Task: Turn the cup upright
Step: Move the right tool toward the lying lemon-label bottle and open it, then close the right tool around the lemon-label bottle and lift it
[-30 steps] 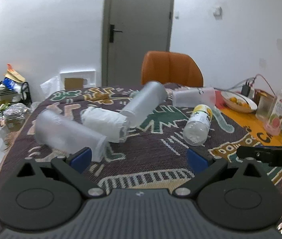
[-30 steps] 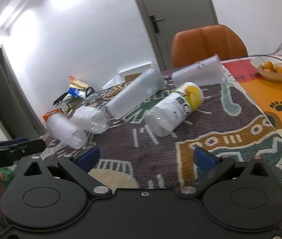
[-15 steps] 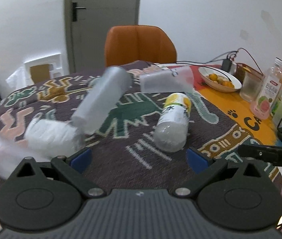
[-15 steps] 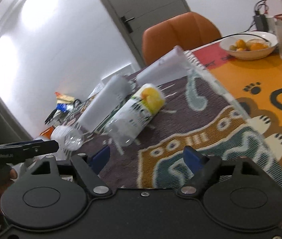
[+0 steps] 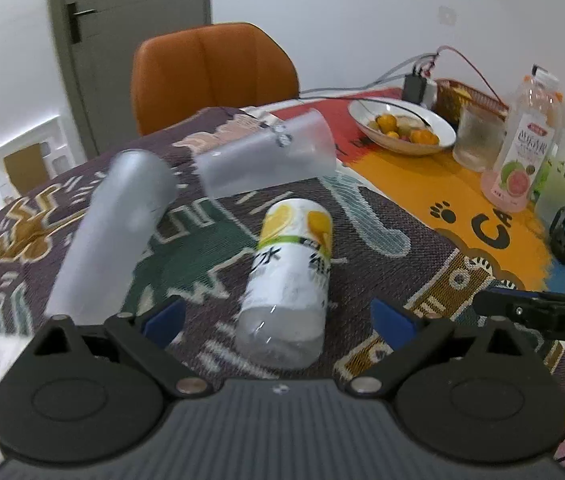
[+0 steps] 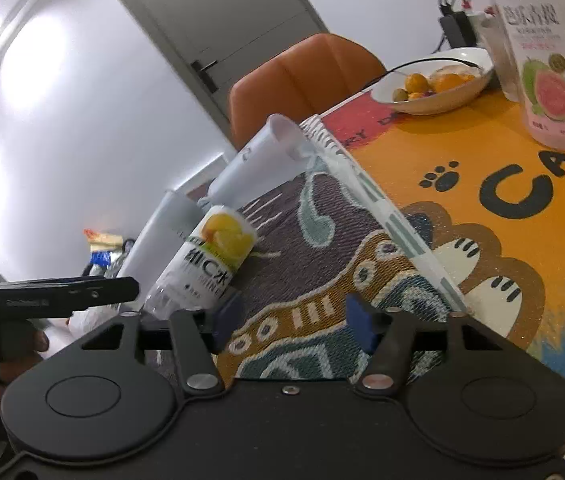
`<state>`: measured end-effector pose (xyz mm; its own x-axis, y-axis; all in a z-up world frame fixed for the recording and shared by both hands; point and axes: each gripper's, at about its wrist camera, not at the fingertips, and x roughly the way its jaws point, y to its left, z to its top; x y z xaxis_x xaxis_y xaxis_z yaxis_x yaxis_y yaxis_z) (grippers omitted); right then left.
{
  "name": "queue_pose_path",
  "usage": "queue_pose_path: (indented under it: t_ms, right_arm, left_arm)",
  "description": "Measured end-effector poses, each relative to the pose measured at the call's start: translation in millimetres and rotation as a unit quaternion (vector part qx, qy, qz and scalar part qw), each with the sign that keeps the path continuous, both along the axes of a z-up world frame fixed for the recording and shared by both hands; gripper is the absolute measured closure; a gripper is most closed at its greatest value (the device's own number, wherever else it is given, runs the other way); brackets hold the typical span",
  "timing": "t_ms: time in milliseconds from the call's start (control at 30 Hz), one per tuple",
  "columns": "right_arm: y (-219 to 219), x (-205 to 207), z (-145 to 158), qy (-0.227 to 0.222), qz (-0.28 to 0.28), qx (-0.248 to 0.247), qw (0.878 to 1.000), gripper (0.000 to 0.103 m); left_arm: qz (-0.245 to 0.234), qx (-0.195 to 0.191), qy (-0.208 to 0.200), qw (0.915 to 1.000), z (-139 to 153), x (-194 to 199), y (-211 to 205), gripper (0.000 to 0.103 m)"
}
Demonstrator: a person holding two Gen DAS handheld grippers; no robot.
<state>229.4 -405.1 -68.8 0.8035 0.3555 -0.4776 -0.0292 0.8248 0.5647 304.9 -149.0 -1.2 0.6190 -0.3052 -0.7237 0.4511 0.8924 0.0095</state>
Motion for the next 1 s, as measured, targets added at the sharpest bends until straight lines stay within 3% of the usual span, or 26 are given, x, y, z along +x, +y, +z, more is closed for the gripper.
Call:
queue_pose_path:
  t_ms: [333,533,600,633,1000]
  right_arm:
    - [-7,11,-22,0.024,-0.066,0.075,0.995,0.047]
    - [2,17,-25,0.023,-0.065,0.075,0.995,0.047]
    - [2,18,-25,0.025,-0.063,0.074,0.995,0.047]
    - [2,17,-25,0.026,-0.063,0.074,0.995,0.047]
    - [12,7,-19,0.03,-0.049,0.076,0.995,0.046]
  left_arm:
    - [-0.03,0.05,0.043,0.9974,-20,38,-34,0.011]
    - [-0.037,0.073,0.049,0.9955,-33,56,-44,0.012]
    - [-0.04,0.072,0.062,0.9947,-37,62,-45,0.029]
    - [-0.042,0.071,0.074,0.9939,-38,65,-45,0.042]
    - [-0.059,0.068,0.068,0.9936,-21,38,-38,0.043]
